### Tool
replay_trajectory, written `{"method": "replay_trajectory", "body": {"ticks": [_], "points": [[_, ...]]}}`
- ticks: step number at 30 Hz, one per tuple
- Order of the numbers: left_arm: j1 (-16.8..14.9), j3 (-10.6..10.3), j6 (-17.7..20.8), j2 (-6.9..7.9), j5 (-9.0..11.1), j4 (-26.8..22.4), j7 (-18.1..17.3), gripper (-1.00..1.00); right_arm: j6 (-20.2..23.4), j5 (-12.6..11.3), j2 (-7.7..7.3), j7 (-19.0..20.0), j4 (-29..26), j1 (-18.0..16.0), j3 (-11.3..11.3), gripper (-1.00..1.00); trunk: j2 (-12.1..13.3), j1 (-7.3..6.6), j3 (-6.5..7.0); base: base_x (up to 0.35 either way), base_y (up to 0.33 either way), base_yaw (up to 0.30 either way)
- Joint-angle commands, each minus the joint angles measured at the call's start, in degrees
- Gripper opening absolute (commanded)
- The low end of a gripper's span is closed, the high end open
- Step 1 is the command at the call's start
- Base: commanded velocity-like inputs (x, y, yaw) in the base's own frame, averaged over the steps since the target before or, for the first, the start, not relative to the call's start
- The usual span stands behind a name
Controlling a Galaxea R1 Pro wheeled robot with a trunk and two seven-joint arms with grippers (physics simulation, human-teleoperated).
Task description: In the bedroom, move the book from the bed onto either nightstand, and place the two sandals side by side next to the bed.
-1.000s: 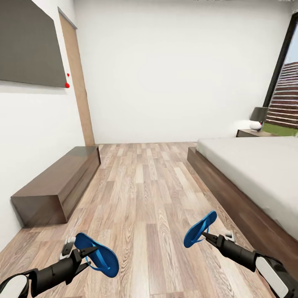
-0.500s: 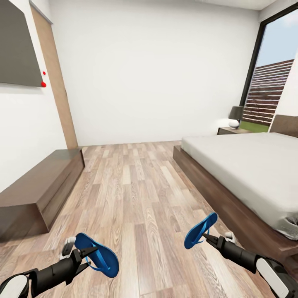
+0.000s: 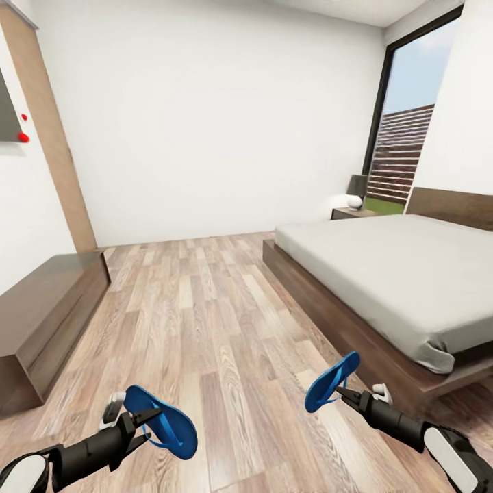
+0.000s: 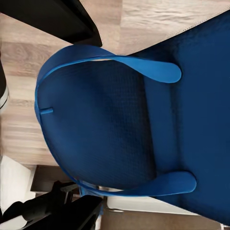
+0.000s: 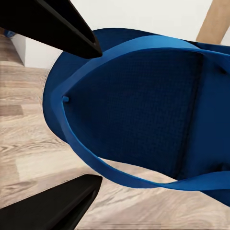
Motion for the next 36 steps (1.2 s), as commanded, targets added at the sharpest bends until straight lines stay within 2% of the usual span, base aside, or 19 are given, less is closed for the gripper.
{"method": "replay_trajectory", "body": {"ticks": [1, 36], "points": [[-0.02, 0.08, 0.27, -0.01, -0.07, -0.03, -0.16, -1.0, 0.38, -0.65, -0.05, -0.07, 0.02, -0.06, 0.14, -1.0, -0.03, -0.01, -0.06, 0.0, -0.091, -0.243], [-0.02, 0.04, 0.26, -0.29, -0.07, 0.48, -0.16, -1.0, 0.38, -0.64, -0.05, -0.06, 0.09, -0.06, 0.12, -1.0, -0.03, -0.01, -0.06, 0.0, -0.128, -0.243]]}}
